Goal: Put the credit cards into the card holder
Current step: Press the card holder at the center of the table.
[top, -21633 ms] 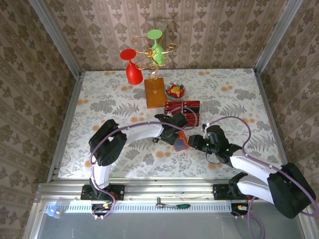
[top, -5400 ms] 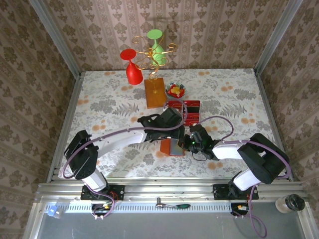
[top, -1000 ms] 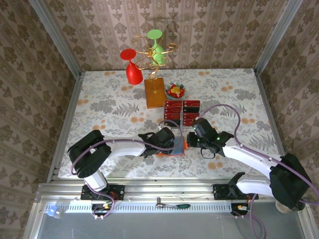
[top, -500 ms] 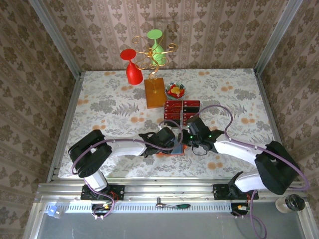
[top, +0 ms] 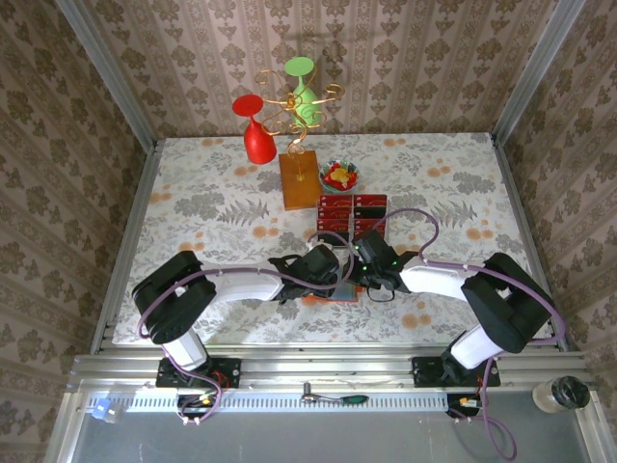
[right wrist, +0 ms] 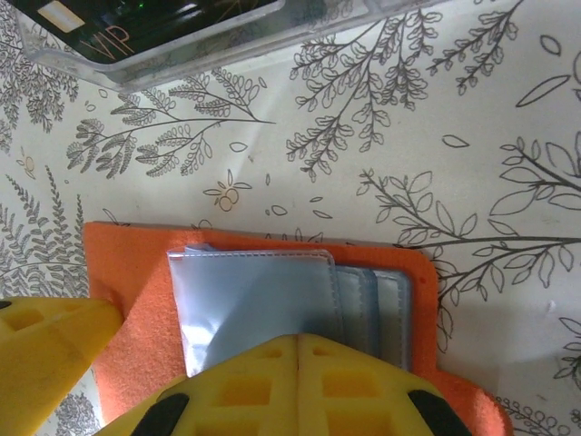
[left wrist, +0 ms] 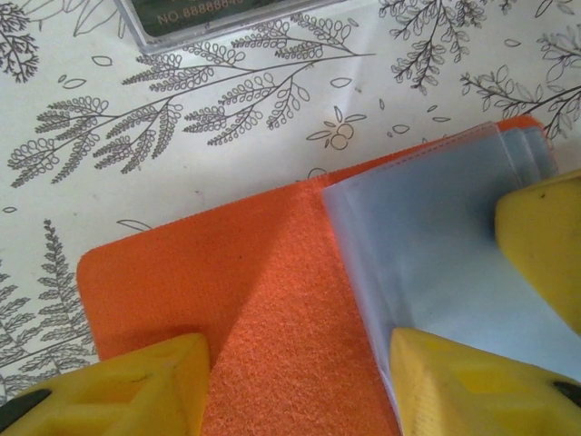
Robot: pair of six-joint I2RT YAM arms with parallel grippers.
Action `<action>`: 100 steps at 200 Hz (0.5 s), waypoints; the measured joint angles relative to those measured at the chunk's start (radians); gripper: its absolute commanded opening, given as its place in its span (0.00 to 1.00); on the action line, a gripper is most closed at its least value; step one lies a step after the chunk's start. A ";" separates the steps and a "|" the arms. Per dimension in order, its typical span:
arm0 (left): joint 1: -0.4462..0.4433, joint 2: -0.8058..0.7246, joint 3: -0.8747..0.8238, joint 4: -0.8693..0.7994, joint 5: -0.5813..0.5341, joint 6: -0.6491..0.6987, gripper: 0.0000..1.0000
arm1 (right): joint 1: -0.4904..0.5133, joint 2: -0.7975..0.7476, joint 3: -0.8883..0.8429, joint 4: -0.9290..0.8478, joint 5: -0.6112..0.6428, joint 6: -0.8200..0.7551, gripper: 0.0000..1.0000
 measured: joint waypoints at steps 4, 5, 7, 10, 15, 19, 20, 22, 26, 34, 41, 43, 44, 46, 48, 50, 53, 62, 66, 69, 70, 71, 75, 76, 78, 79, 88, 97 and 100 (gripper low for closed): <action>0.002 0.000 0.002 -0.003 0.005 -0.008 0.55 | 0.000 0.000 -0.005 0.005 0.000 -0.001 0.04; 0.003 0.000 0.002 -0.003 0.006 -0.009 0.55 | 0.000 0.000 -0.005 0.006 0.000 -0.001 0.04; 0.005 0.000 0.003 -0.003 0.010 -0.011 0.55 | 0.000 0.000 -0.008 0.008 0.000 -0.001 0.04; 0.007 0.000 0.003 -0.003 0.016 -0.016 0.55 | 0.000 0.000 -0.011 0.011 0.000 -0.001 0.04; 0.010 0.000 0.003 -0.003 0.026 -0.027 0.55 | 0.000 0.000 -0.016 0.017 0.000 -0.001 0.04; 0.014 0.000 0.003 -0.002 0.033 -0.038 0.55 | 0.000 0.000 -0.019 0.021 0.000 -0.001 0.04; 0.014 0.000 0.003 -0.003 0.034 -0.039 0.55 | 0.000 0.000 -0.020 0.021 0.000 -0.002 0.04; 0.014 0.000 0.003 -0.003 0.039 -0.045 0.55 | 0.000 0.000 -0.022 0.024 0.000 -0.001 0.04; 0.018 0.000 0.003 -0.002 0.043 -0.054 0.55 | 0.000 0.000 -0.024 0.030 0.000 -0.001 0.04; 0.022 0.000 0.003 -0.001 0.055 -0.072 0.55 | 0.000 0.000 -0.028 0.038 0.000 -0.002 0.05; 0.024 0.000 0.003 0.003 0.062 -0.088 0.55 | 0.000 0.000 -0.030 0.043 0.000 -0.002 0.04; 0.025 0.000 0.002 0.004 0.063 -0.092 0.55 | 0.000 0.000 -0.030 0.045 0.000 -0.002 0.04; 0.025 0.000 0.002 0.005 0.063 -0.093 0.55 | 0.000 0.000 -0.030 0.045 -0.001 -0.002 0.04; 0.025 0.000 0.002 0.006 0.065 -0.097 0.55 | 0.000 0.000 -0.031 0.046 -0.001 -0.002 0.04; 0.026 0.000 0.002 0.007 0.066 -0.100 0.55 | 0.000 0.000 -0.031 0.047 0.000 -0.002 0.04; 0.026 0.000 0.001 0.008 0.066 -0.104 0.55 | 0.000 0.000 -0.031 0.047 -0.001 -0.003 0.04; 0.026 0.000 0.000 0.011 0.068 -0.108 0.55 | -0.001 0.000 -0.031 0.048 -0.001 -0.005 0.05; 0.026 0.000 -0.009 0.023 0.069 -0.117 0.55 | -0.003 0.000 -0.031 0.049 -0.001 -0.009 0.05; 0.026 0.000 -0.013 0.029 0.068 -0.119 0.55 | -0.004 0.000 -0.031 0.050 -0.002 -0.012 0.04; 0.026 -0.001 -0.016 0.035 0.068 -0.120 0.55 | -0.006 0.000 -0.031 0.050 -0.002 -0.013 0.04; 0.026 -0.001 -0.017 0.036 0.068 -0.120 0.55 | -0.006 0.000 -0.031 0.050 -0.002 -0.013 0.04; 0.026 -0.001 -0.019 0.039 0.068 -0.120 0.55 | -0.006 0.000 -0.031 0.050 -0.003 -0.014 0.04; 0.026 -0.003 -0.023 0.045 0.068 -0.121 0.55 | -0.008 0.000 -0.031 0.050 -0.005 -0.016 0.04; 0.026 -0.003 -0.024 0.048 0.068 -0.121 0.55 | -0.008 0.000 -0.031 0.050 -0.005 -0.017 0.05; 0.026 -0.005 -0.026 0.051 0.067 -0.121 0.55 | -0.009 0.000 -0.031 0.050 -0.005 -0.018 0.05; 0.026 -0.005 -0.027 0.052 0.067 -0.121 0.55 | -0.010 0.000 -0.031 0.050 -0.005 -0.020 0.04; 0.025 -0.010 -0.039 0.068 0.064 -0.122 0.56 | -0.014 0.000 -0.031 0.050 -0.009 -0.026 0.04; 0.025 -0.016 -0.050 0.084 0.064 -0.122 0.56 | -0.021 0.000 -0.031 0.050 -0.013 -0.037 0.04; 0.025 -0.018 -0.055 0.090 0.064 -0.121 0.57 | -0.024 0.000 -0.031 0.050 -0.017 -0.041 0.04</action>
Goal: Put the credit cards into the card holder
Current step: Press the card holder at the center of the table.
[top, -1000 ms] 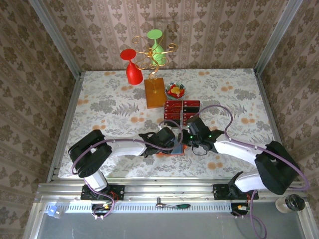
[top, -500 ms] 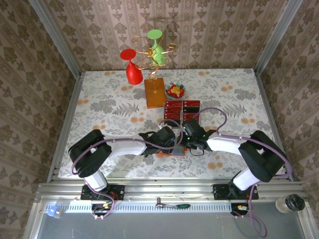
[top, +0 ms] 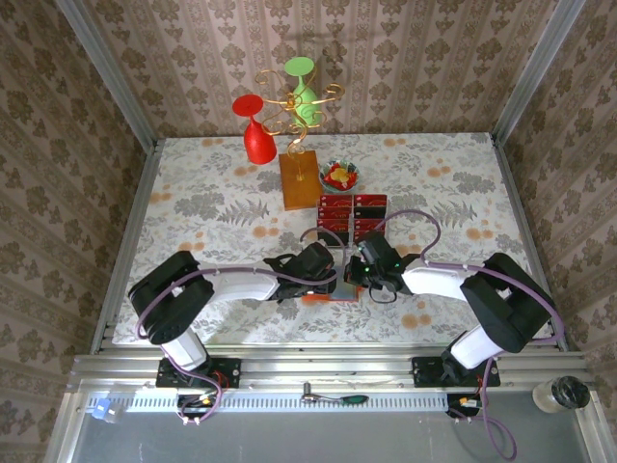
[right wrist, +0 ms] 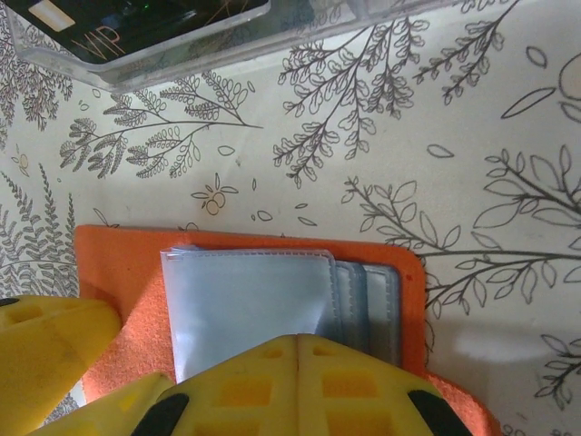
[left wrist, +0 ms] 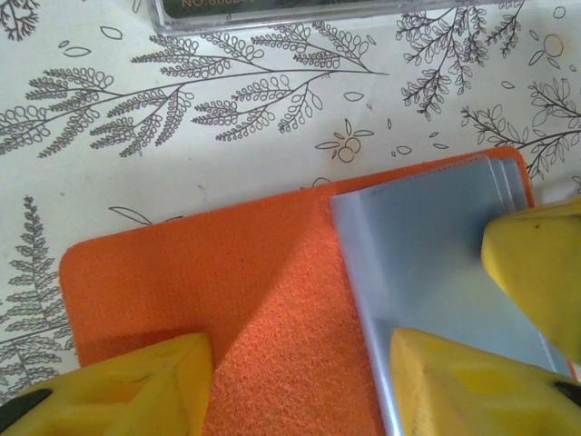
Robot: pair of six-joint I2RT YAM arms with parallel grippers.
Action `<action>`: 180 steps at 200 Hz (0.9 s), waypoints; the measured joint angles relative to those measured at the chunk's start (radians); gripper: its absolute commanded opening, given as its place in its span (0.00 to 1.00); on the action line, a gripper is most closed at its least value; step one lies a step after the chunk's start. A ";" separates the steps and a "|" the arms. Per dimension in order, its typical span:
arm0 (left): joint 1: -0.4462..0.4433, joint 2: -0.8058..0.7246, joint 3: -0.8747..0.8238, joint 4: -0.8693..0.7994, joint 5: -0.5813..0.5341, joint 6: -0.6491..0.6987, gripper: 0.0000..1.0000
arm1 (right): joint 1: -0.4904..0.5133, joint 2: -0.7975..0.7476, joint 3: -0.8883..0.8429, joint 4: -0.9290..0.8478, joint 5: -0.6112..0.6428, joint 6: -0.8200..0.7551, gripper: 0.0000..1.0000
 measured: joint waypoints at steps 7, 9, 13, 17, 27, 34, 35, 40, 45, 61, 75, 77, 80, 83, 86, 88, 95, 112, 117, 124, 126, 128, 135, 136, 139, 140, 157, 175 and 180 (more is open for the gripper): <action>0.000 -0.004 -0.008 0.013 -0.001 0.002 0.58 | -0.007 0.000 0.000 0.000 -0.007 -0.006 0.04; 0.000 -0.005 -0.010 0.018 0.000 0.002 0.59 | -0.009 0.000 0.000 0.000 -0.010 -0.007 0.04; 0.000 -0.008 -0.015 0.024 0.000 0.004 0.59 | -0.013 0.000 0.000 0.000 -0.013 -0.012 0.04; 0.000 -0.010 -0.018 0.030 -0.001 0.005 0.60 | -0.018 0.000 0.000 0.000 -0.018 -0.016 0.03; 0.000 -0.014 -0.025 0.042 0.000 0.012 0.62 | -0.027 0.003 0.000 0.002 -0.031 -0.026 0.03; -0.001 -0.016 -0.029 0.050 0.001 0.017 0.64 | -0.031 0.008 0.000 0.005 -0.041 -0.029 0.03; -0.001 -0.016 -0.029 0.050 0.000 0.018 0.64 | -0.032 0.009 0.000 0.005 -0.043 -0.031 0.03; -0.002 -0.018 -0.031 0.054 0.001 0.021 0.66 | -0.033 0.013 0.000 0.011 -0.050 -0.033 0.02; -0.003 -0.018 -0.032 0.060 0.000 0.024 0.67 | -0.034 0.016 0.000 0.018 -0.059 -0.035 0.02; -0.007 -0.021 -0.037 0.072 0.000 0.037 0.68 | -0.036 0.029 0.000 0.046 -0.086 -0.037 0.02; -0.007 -0.024 -0.040 0.077 0.000 0.047 0.68 | -0.037 0.041 0.000 0.069 -0.106 -0.036 0.02; -0.007 -0.025 -0.040 0.077 0.000 0.048 0.68 | -0.037 0.042 0.000 0.072 -0.109 -0.035 0.02; -0.007 -0.025 -0.040 0.080 0.000 0.050 0.68 | -0.037 0.044 0.000 0.077 -0.112 -0.035 0.02; -0.007 -0.025 -0.040 0.080 0.000 0.051 0.68 | -0.037 0.046 0.000 0.079 -0.116 -0.035 0.02; -0.008 -0.025 -0.040 0.082 0.000 0.052 0.68 | -0.037 0.047 0.000 0.082 -0.118 -0.035 0.01; -0.008 -0.025 -0.040 0.082 0.000 0.055 0.68 | -0.037 0.048 0.000 0.085 -0.121 -0.035 0.01; -0.008 -0.025 -0.039 0.082 0.000 0.058 0.68 | -0.037 0.051 -0.003 0.096 -0.126 -0.032 0.01; -0.012 -0.025 -0.040 0.081 -0.004 0.063 0.68 | -0.037 0.054 -0.010 0.116 -0.138 -0.027 0.01; -0.013 -0.025 -0.039 0.081 -0.007 0.064 0.67 | -0.037 0.055 -0.012 0.121 -0.141 -0.025 0.01; -0.014 -0.024 -0.040 0.080 -0.009 0.067 0.66 | -0.037 0.055 -0.013 0.124 -0.143 -0.024 0.01; -0.014 -0.024 -0.040 0.080 -0.010 0.068 0.66 | -0.037 0.055 -0.013 0.125 -0.144 -0.024 0.01; -0.014 -0.024 -0.040 0.080 -0.011 0.068 0.66 | -0.037 0.055 -0.014 0.125 -0.145 -0.024 0.01; -0.014 -0.023 -0.040 0.080 -0.013 0.070 0.64 | -0.037 0.055 -0.015 0.127 -0.145 -0.024 0.01; -0.015 -0.023 -0.040 0.080 -0.014 0.070 0.64 | -0.037 0.055 -0.015 0.128 -0.145 -0.024 0.01; -0.015 -0.022 -0.040 0.080 -0.014 0.071 0.62 | -0.037 0.055 -0.015 0.128 -0.145 -0.024 0.01; -0.015 -0.022 -0.040 0.080 -0.015 0.071 0.62 | -0.037 0.055 -0.015 0.128 -0.145 -0.024 0.01; -0.015 -0.016 -0.040 0.075 -0.024 0.078 0.51 | -0.037 0.055 -0.015 0.128 -0.145 -0.024 0.02; -0.015 -0.007 -0.039 0.070 -0.040 0.084 0.44 | -0.037 0.054 -0.015 0.128 -0.151 -0.024 0.03; -0.015 -0.006 -0.039 0.069 -0.044 0.088 0.44 | -0.037 0.054 -0.015 0.128 -0.153 -0.024 0.04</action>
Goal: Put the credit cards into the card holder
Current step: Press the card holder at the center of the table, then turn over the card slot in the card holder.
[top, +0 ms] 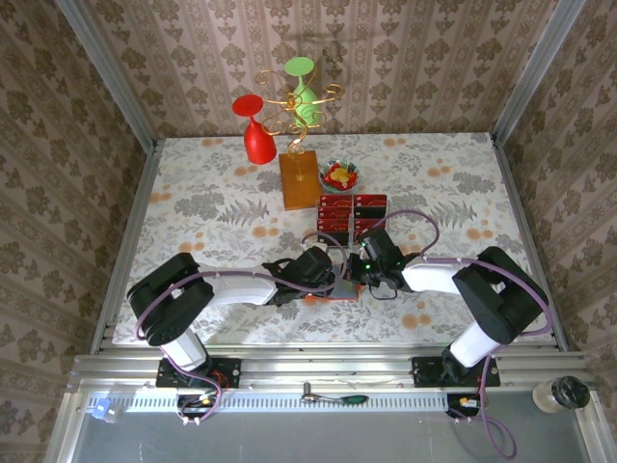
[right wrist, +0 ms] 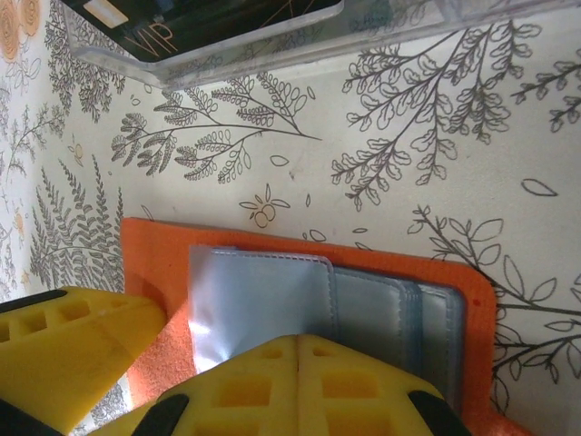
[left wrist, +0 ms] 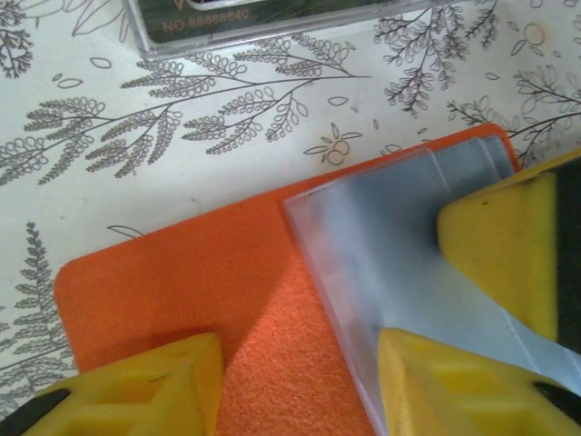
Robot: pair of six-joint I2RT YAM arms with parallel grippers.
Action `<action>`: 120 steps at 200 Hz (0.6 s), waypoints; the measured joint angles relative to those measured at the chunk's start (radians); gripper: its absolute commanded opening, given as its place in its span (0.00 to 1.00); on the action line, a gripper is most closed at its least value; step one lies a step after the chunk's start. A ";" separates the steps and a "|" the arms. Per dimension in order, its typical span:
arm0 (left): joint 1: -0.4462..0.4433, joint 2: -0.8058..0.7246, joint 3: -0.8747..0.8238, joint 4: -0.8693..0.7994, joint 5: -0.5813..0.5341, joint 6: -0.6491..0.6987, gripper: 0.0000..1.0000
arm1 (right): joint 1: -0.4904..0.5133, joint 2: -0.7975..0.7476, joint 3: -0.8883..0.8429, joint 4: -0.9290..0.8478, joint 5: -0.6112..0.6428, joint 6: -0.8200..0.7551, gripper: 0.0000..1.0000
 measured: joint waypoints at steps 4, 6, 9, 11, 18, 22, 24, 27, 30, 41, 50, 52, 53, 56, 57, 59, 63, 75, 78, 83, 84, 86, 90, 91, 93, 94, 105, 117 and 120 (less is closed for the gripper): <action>0.000 0.001 0.000 0.000 -0.002 0.000 0.44 | 0.000 -0.001 0.000 0.000 0.000 0.000 0.05; 0.000 0.002 0.000 0.000 -0.003 0.001 0.44 | 0.000 -0.001 0.000 0.000 -0.001 0.000 0.06; 0.000 0.002 0.000 0.000 -0.005 0.001 0.44 | 0.000 -0.003 0.000 -0.001 -0.001 0.000 0.07; -0.001 0.002 0.000 0.000 -0.005 0.001 0.44 | 0.000 -0.003 0.000 -0.002 -0.001 0.000 0.07; -0.002 0.003 0.000 0.000 -0.009 0.001 0.44 | 0.000 -0.010 0.000 -0.008 -0.003 0.000 0.11; -0.003 0.003 0.000 0.000 -0.009 0.001 0.44 | 0.000 -0.015 0.000 -0.012 -0.003 0.000 0.14; -0.004 0.003 0.000 0.000 -0.011 0.001 0.44 | 0.000 -0.018 0.000 -0.015 -0.003 -0.001 0.16; -0.005 0.003 0.000 0.000 -0.012 0.001 0.44 | 0.000 -0.023 0.000 -0.018 -0.003 0.001 0.21; -0.006 0.004 0.000 0.000 -0.013 0.001 0.44 | -0.001 -0.029 0.000 -0.023 -0.003 0.000 0.24; -0.006 0.004 0.000 0.000 -0.016 0.001 0.44 | -0.003 -0.051 0.000 -0.037 -0.002 0.001 0.34; -0.006 0.004 0.000 0.000 -0.016 0.001 0.44 | -0.007 -0.072 -0.002 -0.048 0.001 0.000 0.37; -0.006 0.004 0.000 0.000 -0.017 0.001 0.44 | -0.008 -0.077 -0.002 -0.050 0.001 -0.005 0.38; -0.006 0.004 0.000 0.000 -0.017 0.001 0.44 | -0.008 -0.078 -0.002 -0.050 0.002 -0.003 0.38; -0.007 0.004 0.000 0.000 -0.018 0.001 0.44 | -0.008 -0.084 -0.002 -0.054 0.003 0.001 0.38; -0.007 0.004 0.000 0.000 -0.018 0.001 0.44 | -0.009 -0.087 -0.002 -0.055 0.002 -0.002 0.38; -0.007 0.004 0.000 0.000 -0.019 0.001 0.44 | -0.010 -0.091 -0.002 -0.057 0.003 -0.003 0.39; -0.008 0.004 0.000 0.000 -0.019 0.001 0.44 | -0.010 -0.097 -0.002 -0.060 0.005 -0.002 0.39; -0.010 0.004 0.000 0.000 -0.022 0.001 0.44 | -0.015 -0.107 -0.002 -0.061 0.006 -0.002 0.39; -0.011 0.004 0.000 0.000 -0.023 0.001 0.44 | -0.016 -0.107 -0.002 -0.061 0.006 -0.002 0.39; -0.011 0.004 0.000 0.000 -0.024 0.001 0.44 | -0.018 -0.107 -0.002 -0.061 0.006 -0.002 0.39; -0.011 0.004 0.000 0.000 -0.024 0.001 0.44 | -0.019 -0.107 -0.002 -0.061 0.006 -0.002 0.39; -0.011 0.004 0.000 0.000 -0.024 0.001 0.44 | -0.019 -0.107 -0.002 -0.062 0.006 -0.002 0.39; -0.011 0.004 0.000 0.000 -0.024 0.001 0.44 | -0.020 -0.106 -0.002 -0.063 0.006 -0.002 0.39; -0.011 0.004 0.000 0.000 -0.024 0.001 0.44 | -0.021 -0.106 -0.002 -0.063 0.005 -0.002 0.39; -0.011 0.004 0.000 0.000 -0.024 0.001 0.44 | -0.021 -0.106 -0.002 -0.063 0.005 -0.002 0.39; -0.011 0.004 0.000 0.000 -0.024 0.001 0.44 | -0.021 -0.106 -0.002 -0.063 0.005 -0.002 0.39; -0.011 0.004 0.000 0.000 -0.024 0.001 0.44 | -0.021 -0.102 -0.002 -0.062 0.005 -0.002 0.39; -0.011 0.004 0.000 0.000 -0.024 0.002 0.44 | -0.021 -0.092 -0.002 -0.060 0.003 -0.002 0.38; -0.011 0.004 0.000 0.000 -0.024 0.002 0.44 | -0.021 -0.089 -0.002 -0.060 0.002 -0.001 0.38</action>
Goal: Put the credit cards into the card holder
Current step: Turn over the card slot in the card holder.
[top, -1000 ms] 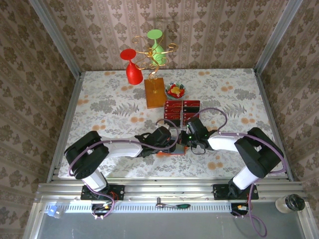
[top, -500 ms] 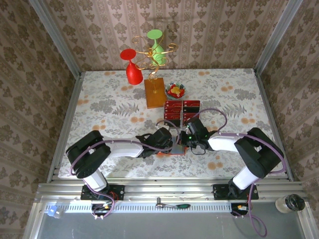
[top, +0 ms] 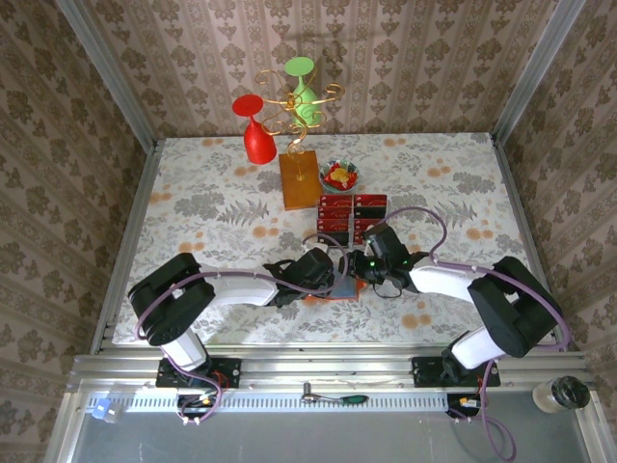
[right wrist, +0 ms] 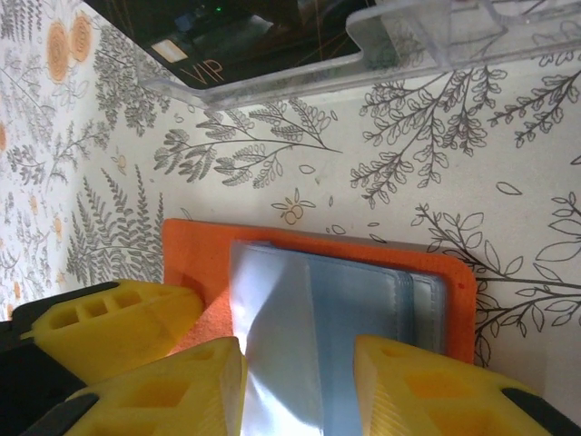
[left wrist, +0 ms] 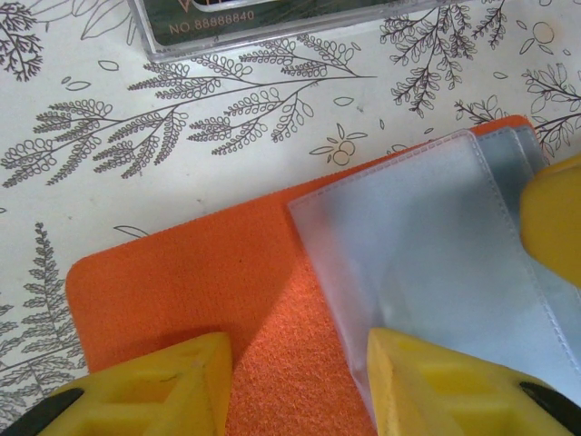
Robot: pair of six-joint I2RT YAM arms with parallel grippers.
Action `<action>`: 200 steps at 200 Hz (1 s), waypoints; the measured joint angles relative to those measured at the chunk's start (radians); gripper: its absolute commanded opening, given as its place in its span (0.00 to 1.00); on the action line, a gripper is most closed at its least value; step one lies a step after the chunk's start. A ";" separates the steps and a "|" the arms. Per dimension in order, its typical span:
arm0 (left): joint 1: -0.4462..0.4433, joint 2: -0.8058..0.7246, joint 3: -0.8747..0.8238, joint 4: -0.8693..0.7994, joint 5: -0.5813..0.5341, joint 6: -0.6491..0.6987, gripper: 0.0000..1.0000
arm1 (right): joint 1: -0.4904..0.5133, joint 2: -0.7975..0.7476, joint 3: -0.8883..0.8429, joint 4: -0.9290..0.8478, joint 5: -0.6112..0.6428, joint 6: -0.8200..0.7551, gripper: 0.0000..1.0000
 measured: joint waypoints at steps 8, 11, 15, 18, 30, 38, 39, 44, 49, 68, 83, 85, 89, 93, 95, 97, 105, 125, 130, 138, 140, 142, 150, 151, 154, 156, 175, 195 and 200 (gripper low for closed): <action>0.000 0.000 0.000 0.000 0.000 0.000 0.44 | 0.000 0.009 0.000 0.000 -0.003 0.000 0.37; 0.000 0.000 0.000 0.000 0.000 0.000 0.44 | 0.000 0.013 0.000 0.000 -0.006 0.000 0.37; 0.000 0.000 0.000 0.000 0.000 0.000 0.44 | 0.000 0.018 0.000 0.000 -0.010 0.000 0.36; 0.000 0.000 0.000 0.000 0.000 0.000 0.44 | 0.000 0.021 0.000 0.001 -0.013 0.000 0.36; 0.000 0.000 0.000 0.000 0.000 0.000 0.45 | 0.000 0.032 0.000 0.001 -0.024 -0.003 0.33; 0.000 0.000 0.000 0.000 0.000 0.000 0.45 | -0.001 0.037 0.000 0.002 -0.032 -0.006 0.31; 0.000 0.000 0.000 0.000 0.000 0.000 0.45 | -0.001 0.037 0.000 0.002 -0.032 -0.006 0.31; 0.000 0.000 0.000 0.000 0.000 0.000 0.46 | -0.001 0.039 0.000 0.003 -0.037 -0.008 0.30; 0.000 0.000 0.000 0.000 0.000 0.000 0.46 | -0.001 0.040 0.000 0.002 -0.043 -0.009 0.30; -0.001 0.000 0.001 0.000 0.000 0.000 0.51 | -0.001 0.041 0.001 0.003 -0.065 -0.019 0.31; -0.003 -0.003 0.002 -0.003 -0.002 0.003 0.55 | -0.001 0.040 0.005 -0.001 -0.083 -0.027 0.33; -0.003 -0.004 0.002 -0.005 -0.003 0.003 0.56 | -0.001 0.040 0.005 -0.001 -0.086 -0.027 0.33; -0.003 -0.006 0.002 -0.009 -0.004 0.003 0.56 | -0.001 0.040 0.006 -0.003 -0.089 -0.029 0.34; -0.003 -0.010 0.002 -0.014 -0.006 0.003 0.56 | -0.002 0.040 0.007 -0.005 -0.092 -0.031 0.34; -0.003 -0.013 0.002 -0.019 -0.007 0.003 0.56 | -0.002 0.040 0.008 -0.006 -0.094 -0.031 0.34; -0.003 -0.016 0.002 -0.021 -0.008 0.003 0.56 | -0.002 0.040 0.009 -0.008 -0.097 -0.031 0.34; -0.002 -0.025 0.002 -0.034 -0.010 0.004 0.57 | 0.000 0.040 0.016 -0.019 -0.101 -0.033 0.35; 0.002 -0.054 0.001 -0.060 -0.016 0.004 0.57 | 0.005 0.034 0.034 -0.038 -0.109 -0.034 0.36; 0.002 -0.061 -0.001 -0.064 -0.019 0.004 0.57 | 0.006 0.031 0.038 -0.042 -0.109 -0.034 0.36; 0.006 -0.073 -0.003 -0.069 -0.019 0.004 0.57 | 0.008 0.028 0.045 -0.047 -0.110 -0.034 0.36; 0.007 -0.076 -0.004 -0.069 -0.020 0.004 0.57 | 0.009 0.027 0.046 -0.047 -0.110 -0.034 0.37; 0.008 -0.080 -0.005 -0.071 -0.021 0.004 0.57 | 0.010 0.027 0.047 -0.047 -0.110 -0.034 0.37; 0.013 -0.091 -0.008 -0.074 -0.022 0.004 0.57 | 0.013 0.027 0.054 -0.047 -0.111 -0.034 0.37; 0.014 -0.094 -0.010 -0.075 -0.021 0.004 0.57 | 0.013 0.027 0.055 -0.047 -0.111 -0.034 0.37; 0.014 -0.098 -0.011 -0.076 -0.021 0.004 0.58 | 0.015 0.027 0.058 -0.047 -0.113 -0.033 0.37; 0.016 -0.101 -0.013 -0.077 -0.021 0.004 0.57 | 0.016 0.027 0.059 -0.047 -0.113 -0.033 0.37; 0.024 -0.130 -0.026 -0.084 -0.022 0.004 0.57 | 0.025 0.027 0.072 -0.047 -0.113 -0.031 0.43; 0.035 -0.179 -0.053 -0.091 -0.023 0.004 0.58 | 0.039 0.027 0.081 -0.048 -0.112 -0.021 0.53; 0.040 -0.195 -0.061 -0.093 -0.022 0.004 0.58 | 0.043 0.027 0.084 -0.048 -0.113 -0.014 0.56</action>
